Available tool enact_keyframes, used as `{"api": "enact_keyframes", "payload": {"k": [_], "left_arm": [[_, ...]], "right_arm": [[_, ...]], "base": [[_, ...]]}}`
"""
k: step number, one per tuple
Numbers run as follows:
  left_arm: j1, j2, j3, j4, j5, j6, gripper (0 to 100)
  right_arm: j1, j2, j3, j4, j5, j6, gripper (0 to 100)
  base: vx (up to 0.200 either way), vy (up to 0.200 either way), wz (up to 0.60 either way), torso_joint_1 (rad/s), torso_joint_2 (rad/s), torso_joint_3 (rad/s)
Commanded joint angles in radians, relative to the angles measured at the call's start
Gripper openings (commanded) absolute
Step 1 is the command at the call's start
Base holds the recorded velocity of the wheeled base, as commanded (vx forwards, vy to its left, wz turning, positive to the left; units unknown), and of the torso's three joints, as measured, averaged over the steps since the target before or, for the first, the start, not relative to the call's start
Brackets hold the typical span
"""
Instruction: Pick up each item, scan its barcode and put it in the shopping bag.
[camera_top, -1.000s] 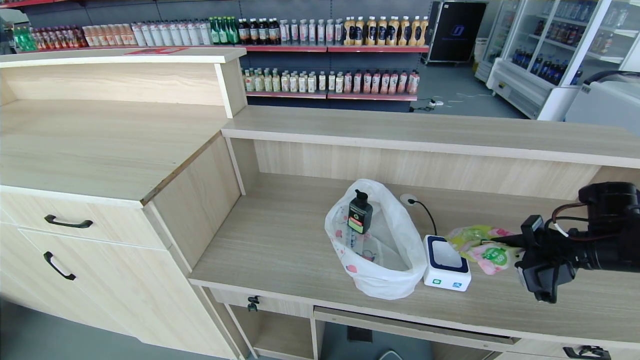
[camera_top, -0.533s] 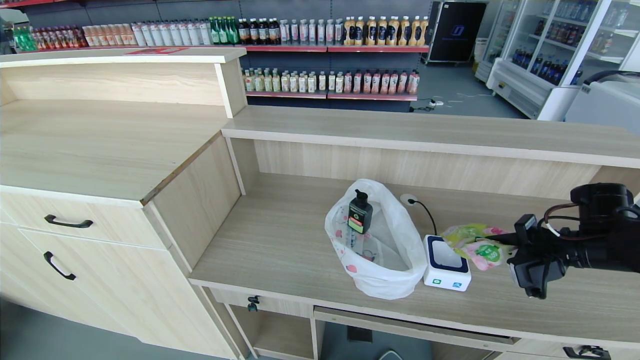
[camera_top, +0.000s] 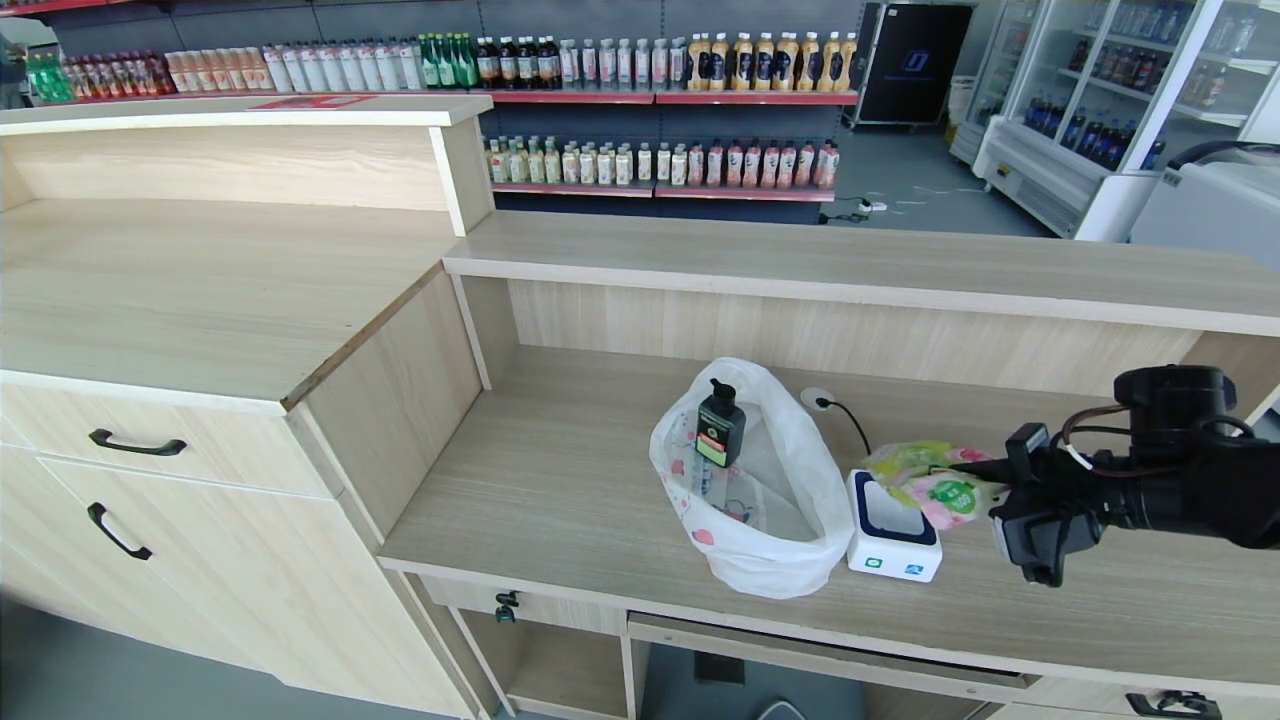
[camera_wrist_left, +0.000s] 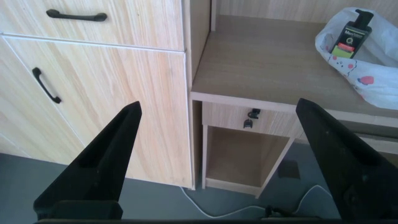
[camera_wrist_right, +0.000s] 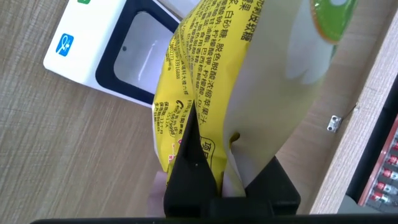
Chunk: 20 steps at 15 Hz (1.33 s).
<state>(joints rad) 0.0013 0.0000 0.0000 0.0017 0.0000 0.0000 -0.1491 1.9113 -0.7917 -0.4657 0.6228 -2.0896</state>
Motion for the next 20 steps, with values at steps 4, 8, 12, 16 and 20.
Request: {"api": "enact_keyframes", "payload": {"k": [4, 8, 12, 16, 20], "left_arm": [[0.000, 0.002, 0.000, 0.000, 0.000, 0.000, 100], [0.000, 0.002, 0.000, 0.000, 0.000, 0.000, 100], [0.000, 0.002, 0.000, 0.000, 0.000, 0.000, 100], [0.000, 0.002, 0.000, 0.000, 0.000, 0.000, 100], [0.000, 0.002, 0.000, 0.000, 0.000, 0.000, 100]], "right_arm": [[-0.004, -0.003, 0.016, -0.001, 0.002, -0.006, 0], [-0.003, 0.003, 0.019, -0.001, 0.002, -0.009, 0], [-0.001, -0.001, 0.020, -0.001, -0.002, -0.003, 0], [-0.033, -0.232, 0.014, -0.008, 0.026, 0.410, 0], [-0.182, -0.417, 0.058, -0.001, 0.014, 0.982, 0]], "base": [[0.000, 0.000, 0.00, 0.000, 0.00, 0.000], [0.000, 0.000, 0.00, 0.000, 0.00, 0.000], [0.000, 0.000, 0.00, 0.000, 0.00, 0.000], [0.000, 0.000, 0.00, 0.000, 0.00, 0.000], [0.000, 0.000, 0.00, 0.000, 0.00, 0.000]]}}
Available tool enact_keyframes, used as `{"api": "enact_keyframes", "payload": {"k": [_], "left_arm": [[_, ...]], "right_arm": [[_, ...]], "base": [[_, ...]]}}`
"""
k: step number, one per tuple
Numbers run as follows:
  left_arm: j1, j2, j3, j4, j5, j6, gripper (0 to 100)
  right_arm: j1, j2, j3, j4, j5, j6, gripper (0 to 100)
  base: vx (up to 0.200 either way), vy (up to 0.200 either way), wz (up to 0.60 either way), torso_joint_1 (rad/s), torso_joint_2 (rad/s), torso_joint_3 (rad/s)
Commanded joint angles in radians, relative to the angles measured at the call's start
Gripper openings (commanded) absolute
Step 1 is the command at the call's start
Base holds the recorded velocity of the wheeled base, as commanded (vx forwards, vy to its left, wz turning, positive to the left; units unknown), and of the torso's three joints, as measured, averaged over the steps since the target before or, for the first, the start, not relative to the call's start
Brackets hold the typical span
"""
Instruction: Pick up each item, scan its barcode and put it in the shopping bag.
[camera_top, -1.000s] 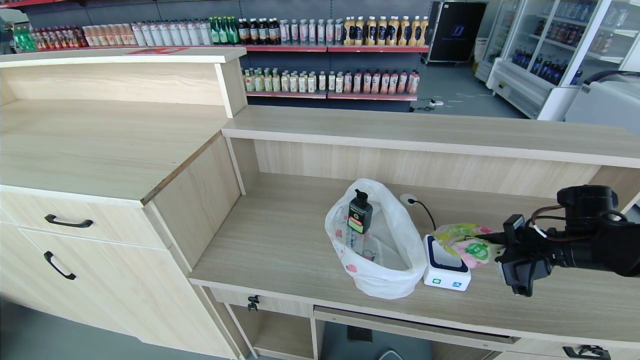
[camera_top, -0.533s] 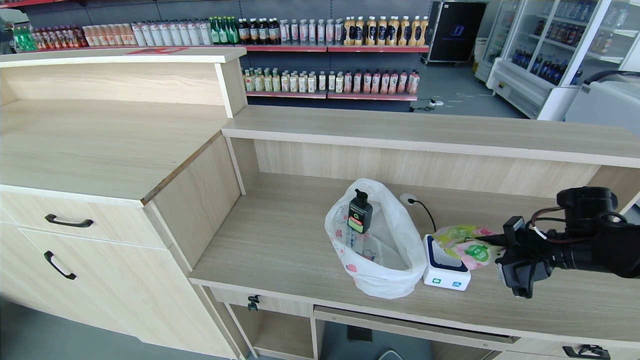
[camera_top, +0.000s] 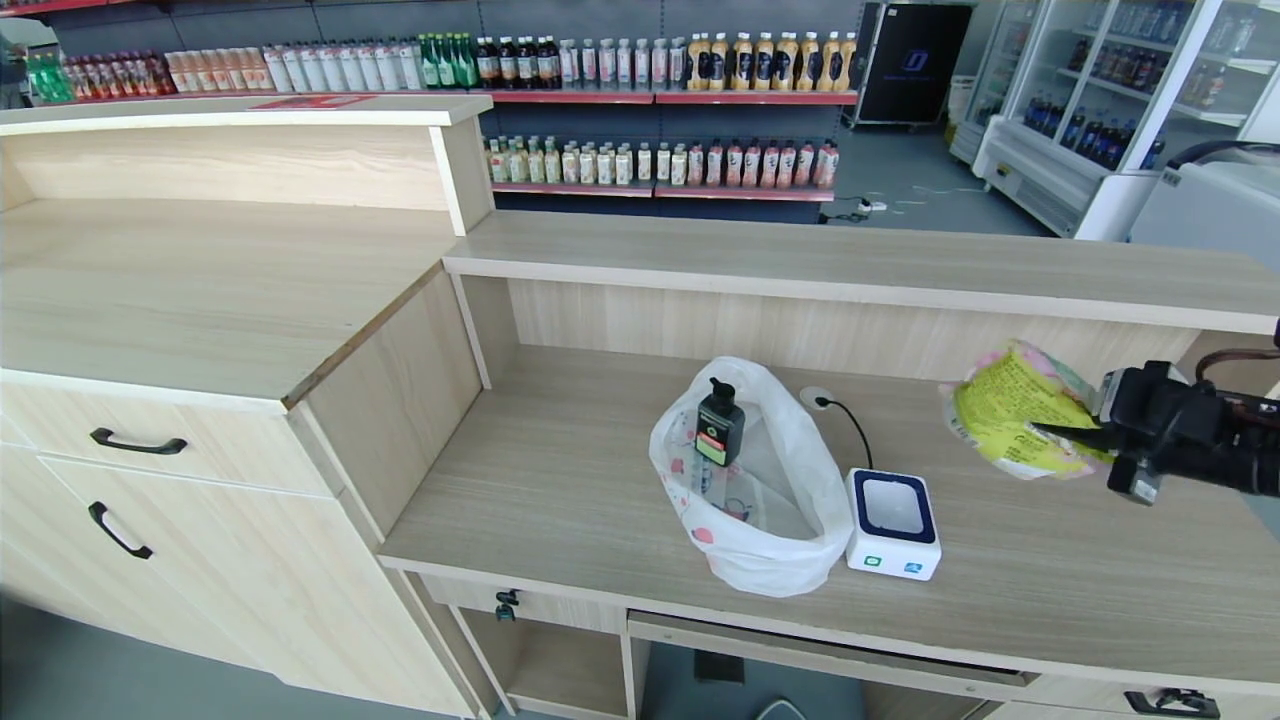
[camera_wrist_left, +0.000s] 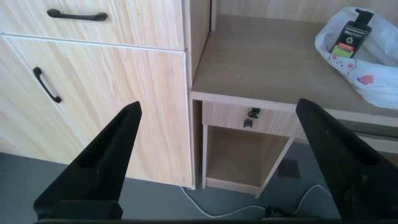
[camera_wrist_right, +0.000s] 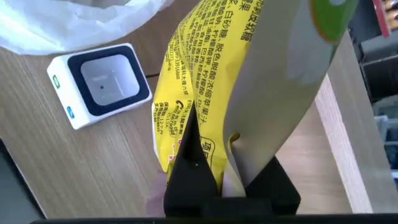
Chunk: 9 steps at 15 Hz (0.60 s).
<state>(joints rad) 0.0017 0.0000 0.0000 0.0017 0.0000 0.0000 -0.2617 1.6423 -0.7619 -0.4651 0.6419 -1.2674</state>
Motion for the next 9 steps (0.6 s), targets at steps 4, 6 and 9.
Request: {"api": "enact_keyframes", "payload": {"k": [4, 6, 9], "left_arm": [[0.000, 0.002, 0.000, 0.000, 0.000, 0.000, 100], [0.000, 0.002, 0.000, 0.000, 0.000, 0.000, 100], [0.000, 0.002, 0.000, 0.000, 0.000, 0.000, 100]], "right_arm": [[-0.179, -0.254, 0.072, -0.003, -0.059, 0.530, 0], [-0.208, -0.280, 0.102, -0.001, -0.062, 0.546, 0], [-0.126, -0.308, 0.099, -0.032, -0.090, 0.585, 0]], "base": [[0.000, 0.000, 0.00, 0.000, 0.00, 0.000], [0.000, 0.000, 0.00, 0.000, 0.00, 0.000], [0.000, 0.000, 0.40, 0.002, 0.00, 0.002]]}}
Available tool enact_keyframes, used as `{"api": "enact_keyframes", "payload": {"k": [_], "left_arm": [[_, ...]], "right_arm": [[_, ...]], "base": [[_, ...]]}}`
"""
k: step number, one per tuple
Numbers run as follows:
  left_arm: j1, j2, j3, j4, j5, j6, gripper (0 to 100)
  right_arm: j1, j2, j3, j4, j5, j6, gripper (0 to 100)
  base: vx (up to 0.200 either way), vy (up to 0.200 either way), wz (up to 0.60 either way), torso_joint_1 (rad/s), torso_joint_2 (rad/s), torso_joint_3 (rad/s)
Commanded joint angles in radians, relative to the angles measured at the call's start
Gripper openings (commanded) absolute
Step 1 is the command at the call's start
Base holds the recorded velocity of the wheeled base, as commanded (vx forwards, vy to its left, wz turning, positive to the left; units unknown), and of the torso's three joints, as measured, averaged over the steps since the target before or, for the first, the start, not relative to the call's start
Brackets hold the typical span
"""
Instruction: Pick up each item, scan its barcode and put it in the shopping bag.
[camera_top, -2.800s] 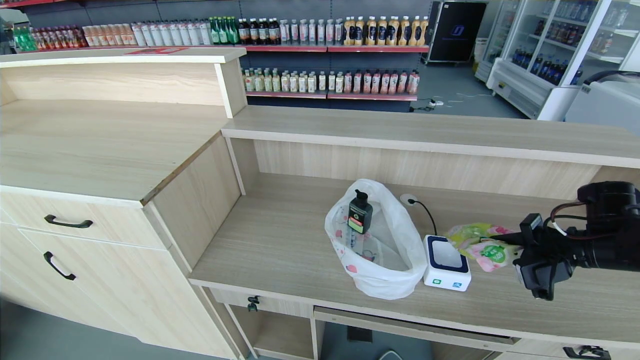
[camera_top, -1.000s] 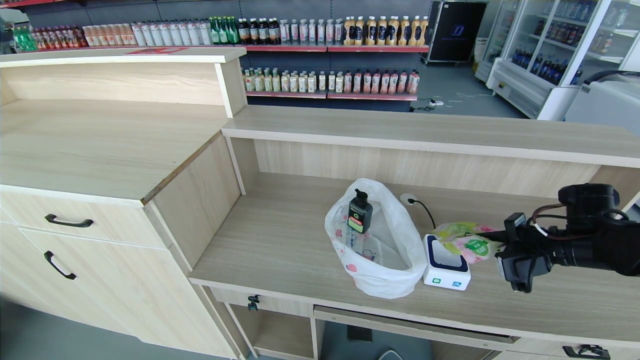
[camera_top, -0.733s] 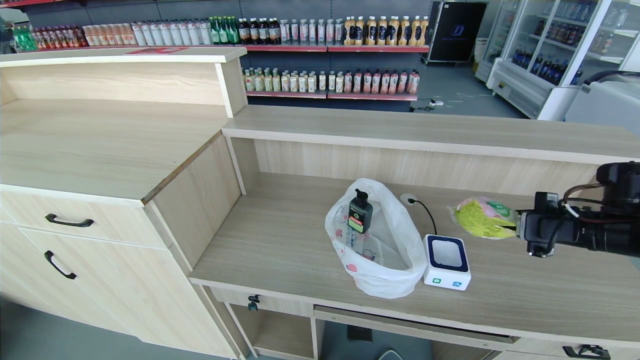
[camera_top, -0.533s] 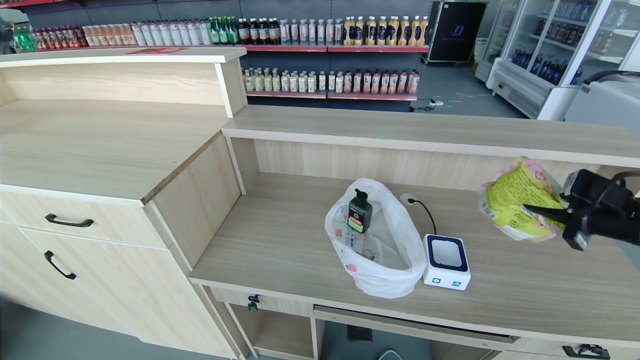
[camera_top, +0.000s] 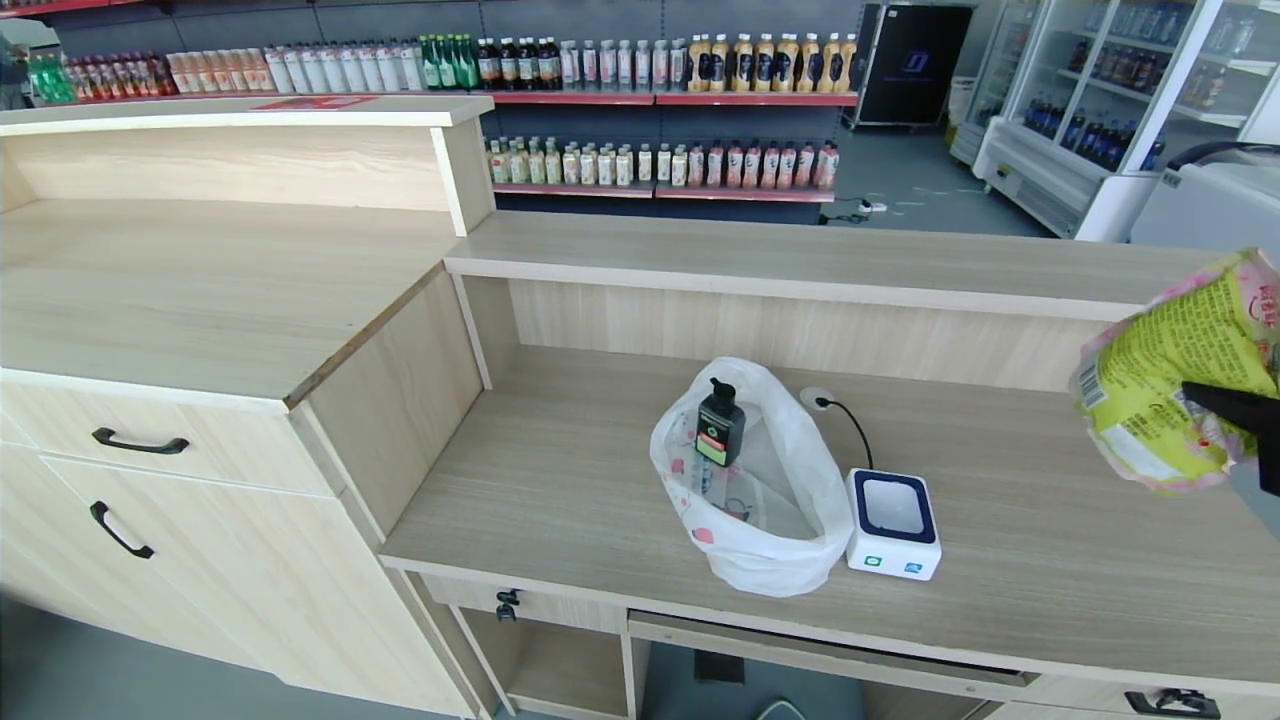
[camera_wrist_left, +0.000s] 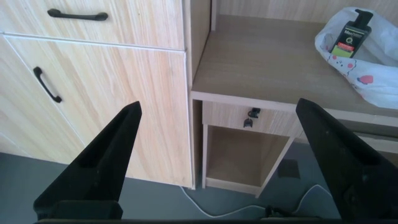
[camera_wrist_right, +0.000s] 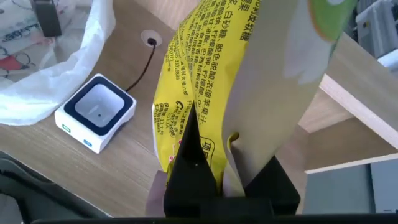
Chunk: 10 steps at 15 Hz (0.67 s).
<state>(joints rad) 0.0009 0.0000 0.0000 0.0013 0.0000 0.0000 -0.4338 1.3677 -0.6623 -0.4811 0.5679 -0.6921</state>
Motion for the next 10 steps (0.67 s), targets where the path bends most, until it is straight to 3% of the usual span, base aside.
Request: {"api": "enact_keyframes", "payload": {"k": [1, 2, 4, 10], "left_arm": [[0.001, 0.002, 0.000, 0.000, 0.000, 0.000, 100], [0.001, 0.002, 0.000, 0.000, 0.000, 0.000, 100], [0.001, 0.002, 0.000, 0.000, 0.000, -0.002, 100], [0.001, 0.002, 0.000, 0.000, 0.000, 0.000, 100]], "right_arm": [[0.089, -0.036, 0.001, -0.047, -0.063, 0.065, 0], [0.191, -0.028, -0.005, -0.099, -0.143, 0.214, 0], [0.325, 0.019, -0.031, -0.099, -0.171, 0.378, 0], [0.440, 0.283, 0.003, -0.073, -0.174, 0.395, 0]], "base": [[0.000, 0.000, 0.60, 0.002, 0.00, 0.012], [0.000, 0.000, 0.60, -0.002, 0.00, 0.007], [0.000, 0.000, 0.00, 0.000, 0.00, 0.000], [0.000, 0.000, 0.00, 0.000, 0.00, 0.000]]}}
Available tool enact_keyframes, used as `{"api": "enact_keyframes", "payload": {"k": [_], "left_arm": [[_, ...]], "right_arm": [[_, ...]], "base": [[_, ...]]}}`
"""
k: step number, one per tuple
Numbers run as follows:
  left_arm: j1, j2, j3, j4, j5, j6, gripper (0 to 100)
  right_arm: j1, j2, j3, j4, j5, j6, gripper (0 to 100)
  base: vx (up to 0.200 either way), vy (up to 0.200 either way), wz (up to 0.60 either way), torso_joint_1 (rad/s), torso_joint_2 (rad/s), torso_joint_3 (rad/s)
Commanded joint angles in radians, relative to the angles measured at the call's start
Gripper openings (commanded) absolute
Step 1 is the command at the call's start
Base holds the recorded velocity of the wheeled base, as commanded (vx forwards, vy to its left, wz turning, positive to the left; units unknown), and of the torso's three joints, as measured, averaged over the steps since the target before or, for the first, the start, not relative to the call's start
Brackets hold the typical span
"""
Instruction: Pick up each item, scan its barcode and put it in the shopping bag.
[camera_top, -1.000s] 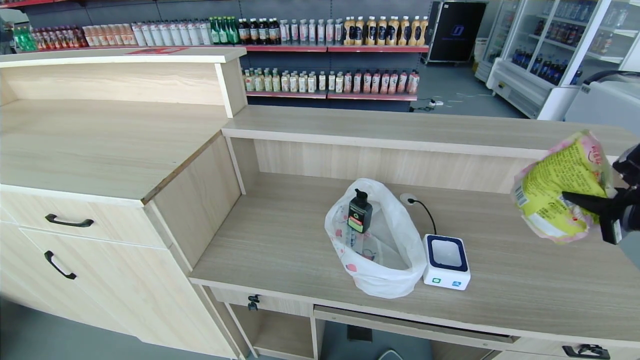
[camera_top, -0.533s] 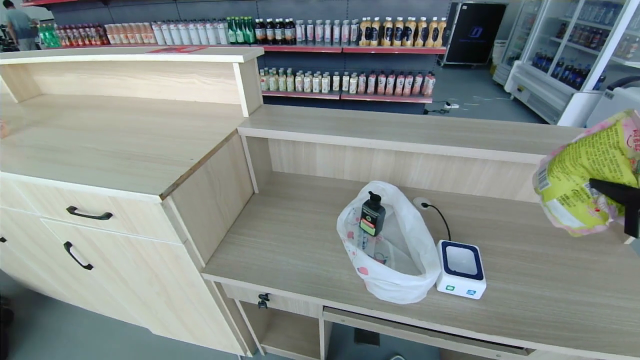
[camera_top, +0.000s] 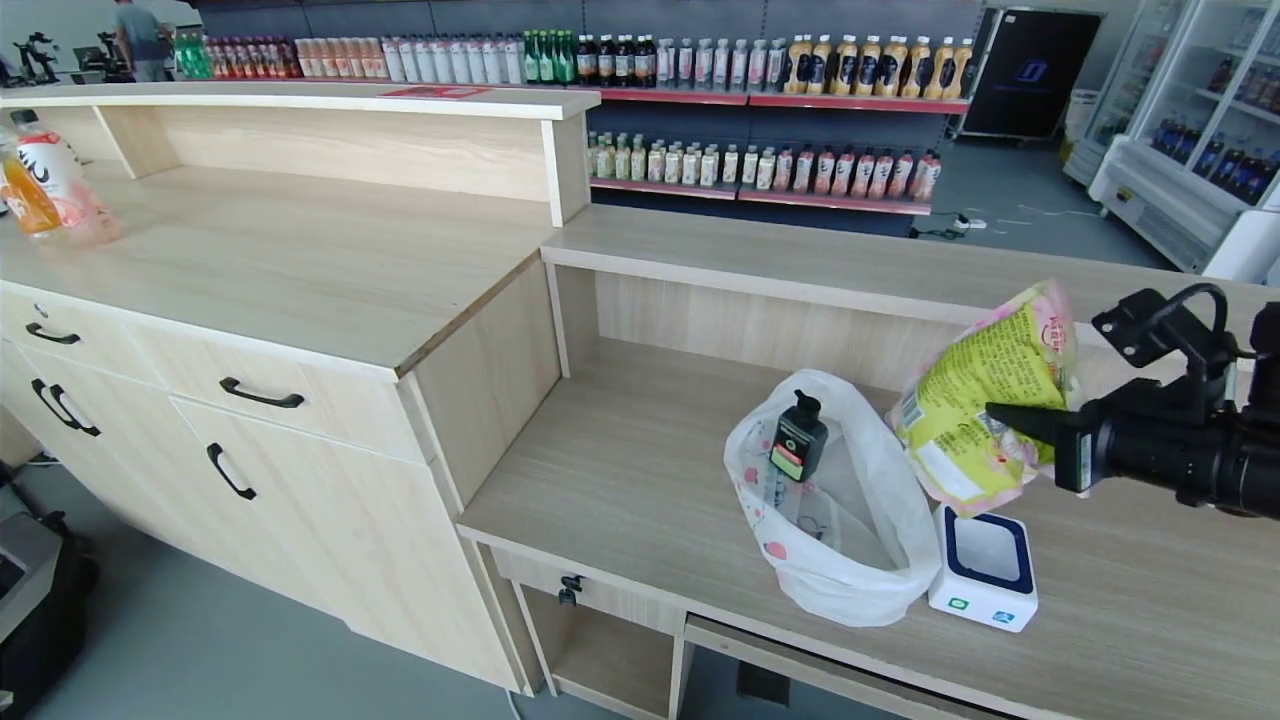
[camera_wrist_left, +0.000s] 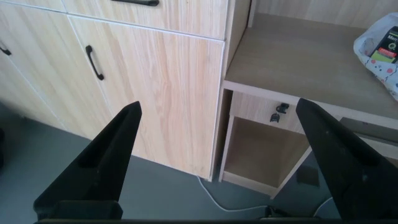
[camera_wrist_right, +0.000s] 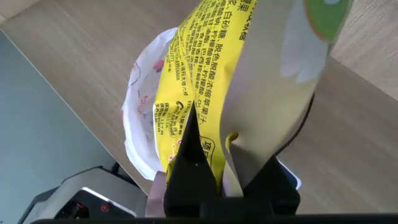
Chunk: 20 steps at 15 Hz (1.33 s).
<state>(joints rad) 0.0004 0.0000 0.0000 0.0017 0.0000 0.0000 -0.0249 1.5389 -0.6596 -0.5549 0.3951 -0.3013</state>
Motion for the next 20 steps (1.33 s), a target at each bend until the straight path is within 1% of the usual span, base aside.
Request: {"api": "enact_keyframes", "payload": {"k": [1, 6, 9, 14, 17, 20], "left_arm": [[0.001, 0.002, 0.000, 0.000, 0.000, 0.000, 100], [0.001, 0.002, 0.000, 0.000, 0.000, 0.000, 100], [0.001, 0.002, 0.000, 0.000, 0.000, 0.000, 100], [0.001, 0.002, 0.000, 0.000, 0.000, 0.000, 100], [0.001, 0.002, 0.000, 0.000, 0.000, 0.000, 100], [0.001, 0.002, 0.000, 0.000, 0.000, 0.000, 100]], "right_arm": [[0.034, 0.147, -0.002, 0.000, -0.001, 0.011, 0], [0.039, 0.268, -0.026, -0.005, -0.001, 0.019, 0], [0.039, 0.300, -0.060, -0.010, -0.001, 0.030, 0], [0.053, 0.337, -0.077, -0.017, 0.001, 0.045, 0], [0.069, 0.365, -0.078, -0.060, 0.001, 0.045, 0], [0.080, 0.391, -0.097, -0.071, 0.001, 0.044, 0]], "base": [[0.000, 0.000, 0.00, 0.000, 0.00, 0.000], [0.000, 0.000, 0.00, 0.000, 0.00, 0.000], [0.000, 0.000, 0.00, 0.000, 0.00, 0.000], [0.000, 0.000, 0.00, 0.000, 0.00, 0.000], [0.000, 0.000, 0.00, 0.000, 0.00, 0.000], [0.000, 0.000, 0.00, 0.000, 0.00, 0.000]]}}
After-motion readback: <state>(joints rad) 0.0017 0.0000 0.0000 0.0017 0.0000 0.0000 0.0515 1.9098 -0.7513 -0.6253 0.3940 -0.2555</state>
